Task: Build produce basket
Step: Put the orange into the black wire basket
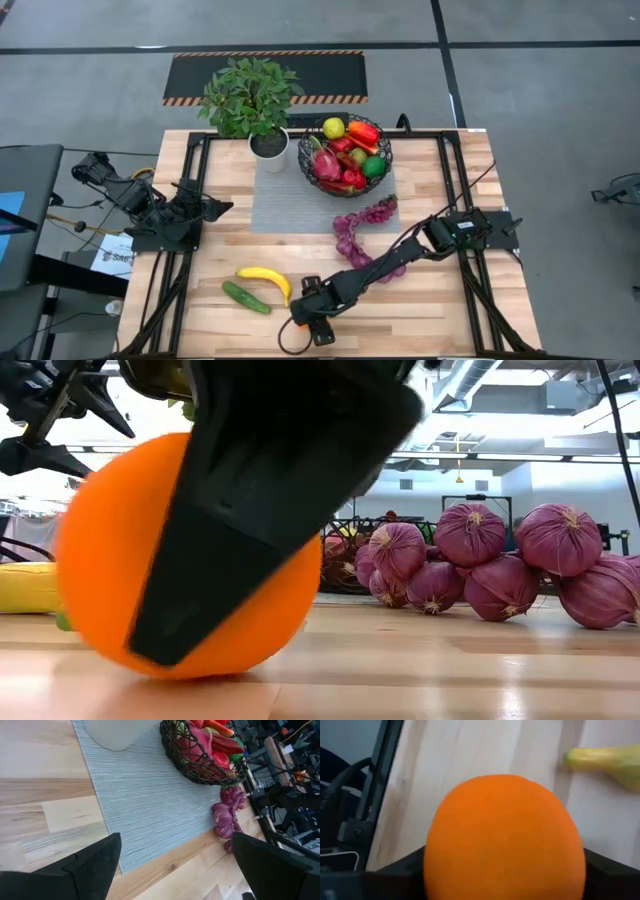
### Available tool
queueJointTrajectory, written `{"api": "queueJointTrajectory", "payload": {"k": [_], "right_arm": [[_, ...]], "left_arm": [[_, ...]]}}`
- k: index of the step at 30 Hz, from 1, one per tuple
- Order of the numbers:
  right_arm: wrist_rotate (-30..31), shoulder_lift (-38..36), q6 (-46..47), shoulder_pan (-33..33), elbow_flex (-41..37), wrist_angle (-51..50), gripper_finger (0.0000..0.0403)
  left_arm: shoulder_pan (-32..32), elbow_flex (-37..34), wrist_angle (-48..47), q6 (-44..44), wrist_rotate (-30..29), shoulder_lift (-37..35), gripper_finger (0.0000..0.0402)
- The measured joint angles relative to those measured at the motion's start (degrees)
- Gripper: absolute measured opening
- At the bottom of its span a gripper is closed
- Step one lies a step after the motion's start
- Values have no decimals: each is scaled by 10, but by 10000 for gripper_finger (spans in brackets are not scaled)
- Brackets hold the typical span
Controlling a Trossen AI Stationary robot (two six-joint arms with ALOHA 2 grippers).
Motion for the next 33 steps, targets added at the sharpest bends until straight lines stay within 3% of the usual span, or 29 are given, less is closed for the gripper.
{"api": "queueJointTrajectory", "payload": {"k": [4, 13, 17, 26, 33], "right_arm": [[-1, 0, -1, -3, 25, 2, 251], [-16, -13, -87, -36, 165, -140, 261], [30, -56, -142, -66, 210, -213, 279], [104, -180, -199, -217, 213, -326, 275], [129, -203, -193, -376, 213, -374, 275]], "left_arm": [[0, 0, 0, -4, 0, 0, 364], [0, 0, 0, -20, 1, 0, 364], [0, 0, 2, -23, 3, 0, 364], [0, 0, 2, -30, 0, 0, 364], [0, 0, 1, -34, -1, 0, 364]]}}
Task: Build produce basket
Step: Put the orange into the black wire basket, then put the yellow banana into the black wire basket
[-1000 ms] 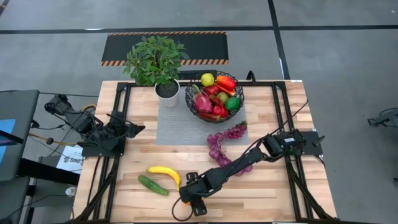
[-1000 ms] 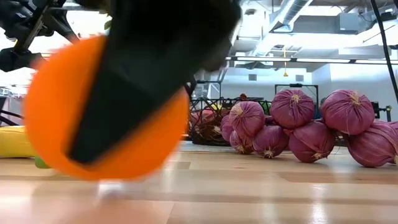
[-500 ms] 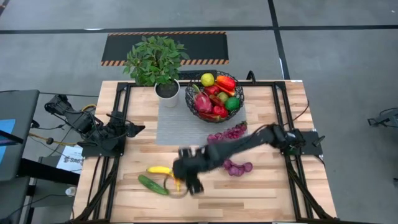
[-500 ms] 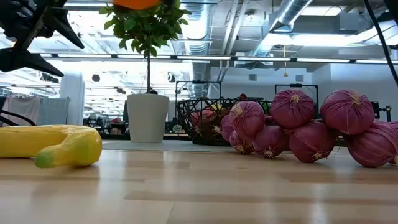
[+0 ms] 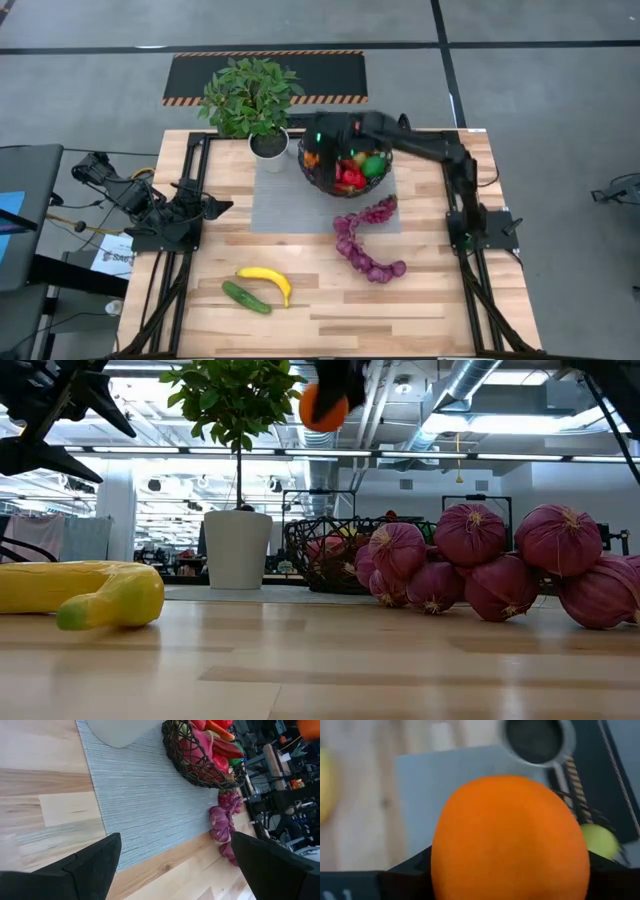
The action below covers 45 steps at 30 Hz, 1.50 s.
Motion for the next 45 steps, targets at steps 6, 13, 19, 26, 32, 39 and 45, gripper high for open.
{"api": "queueJointTrajectory", "payload": {"k": [6, 13, 19, 26, 32, 39, 45], "right_arm": [[-7, 24, -2, -99, -22, 30, 276], [-14, 94, -33, -154, -21, 57, 276], [-14, 143, -46, -181, -21, 79, 276], [-43, 154, -49, -184, -21, 69, 288], [-43, 149, -45, -185, -21, 65, 355], [-43, 125, -45, -182, -17, -8, 387], [-65, 50, -48, -176, -12, -139, 380]], "left_arm": [[0, 0, -3, -2, -5, 0, 364], [0, 0, -5, -24, -19, 5, 364], [0, 0, -7, -27, -17, 8, 364], [0, 0, -6, -30, -16, 8, 364], [0, 0, -7, -26, -17, 8, 364], [0, 0, -9, -26, -18, 8, 364], [0, 0, -9, -20, -17, 7, 364]]}}
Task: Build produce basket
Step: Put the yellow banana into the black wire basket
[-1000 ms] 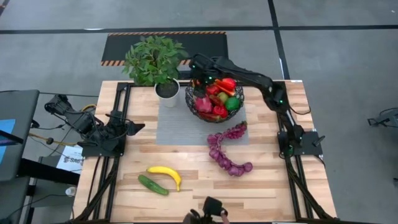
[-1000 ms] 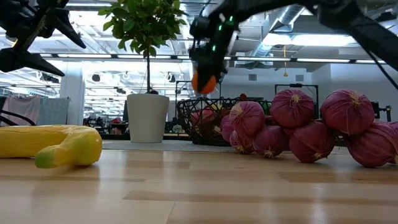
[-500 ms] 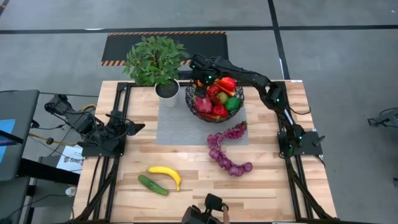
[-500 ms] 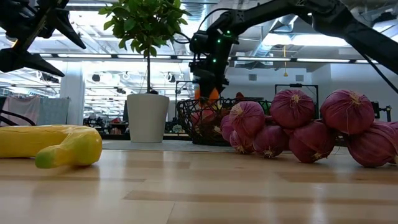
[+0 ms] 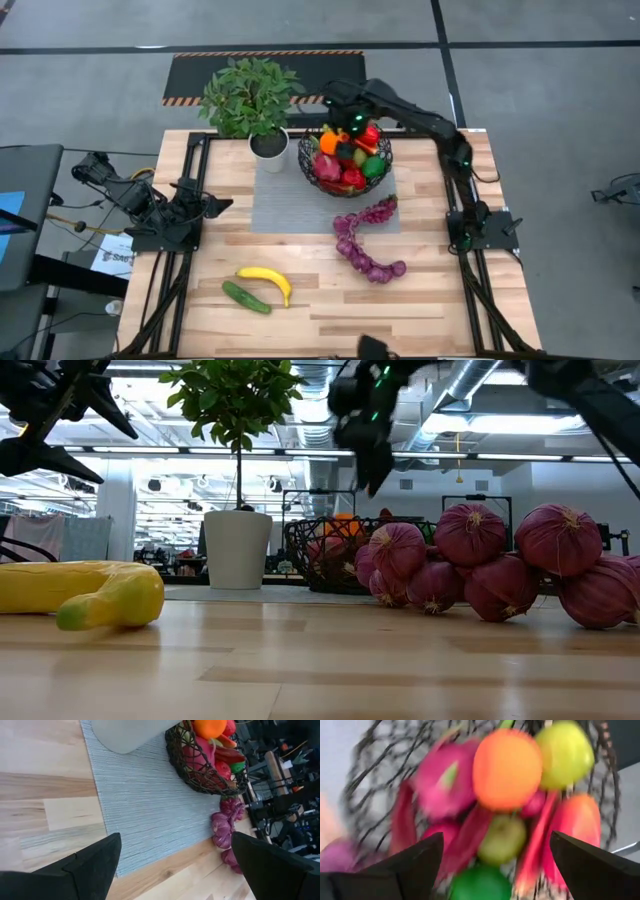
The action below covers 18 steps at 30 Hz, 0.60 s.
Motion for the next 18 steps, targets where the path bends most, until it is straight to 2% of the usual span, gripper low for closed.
{"api": "queueJointTrajectory", "payload": {"k": [5, 10, 13, 18], "right_arm": [[-44, -86, 49, 25, 0, -65, 377], [-58, -178, 149, 106, -19, -61, 377], [-42, -218, 217, 184, -44, -40, 377], [53, -239, 308, 336, -94, 85, 377]], "left_arm": [[0, 0, 2, 17, 7, 0, 364], [0, 0, 2, 19, 7, 0, 364], [0, 0, 2, 19, 7, 0, 364], [0, 0, 3, 19, 7, 0, 364]]}}
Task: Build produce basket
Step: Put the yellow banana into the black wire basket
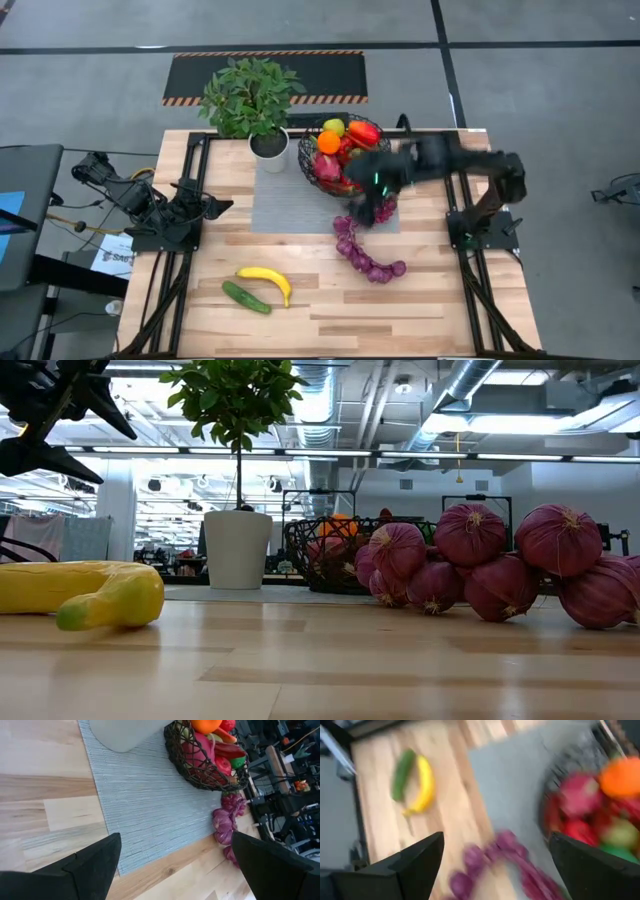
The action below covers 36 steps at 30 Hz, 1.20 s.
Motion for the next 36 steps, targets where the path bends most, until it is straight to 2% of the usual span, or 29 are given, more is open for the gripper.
{"api": "queueJointTrajectory", "payload": {"k": [4, 8, 13, 19, 25, 36], "right_arm": [[102, 36, 25, 94, -24, 143, 377], [152, 110, -9, 147, -28, 277, 377], [177, 208, -50, 169, -28, 422, 377], [211, 310, -66, 168, -28, 498, 377], [194, 380, -50, 154, -28, 525, 377], [104, 469, 28, 135, -27, 547, 377]], "left_arm": [[0, 0, 0, 0, 4, 0, 364], [0, 0, 3, 12, 12, 0, 364], [0, 0, 5, 16, 15, 0, 364], [0, 0, 5, 21, 15, 0, 364], [0, 0, 6, 30, 21, 0, 364], [0, 0, 7, 30, 22, 0, 364]]}}
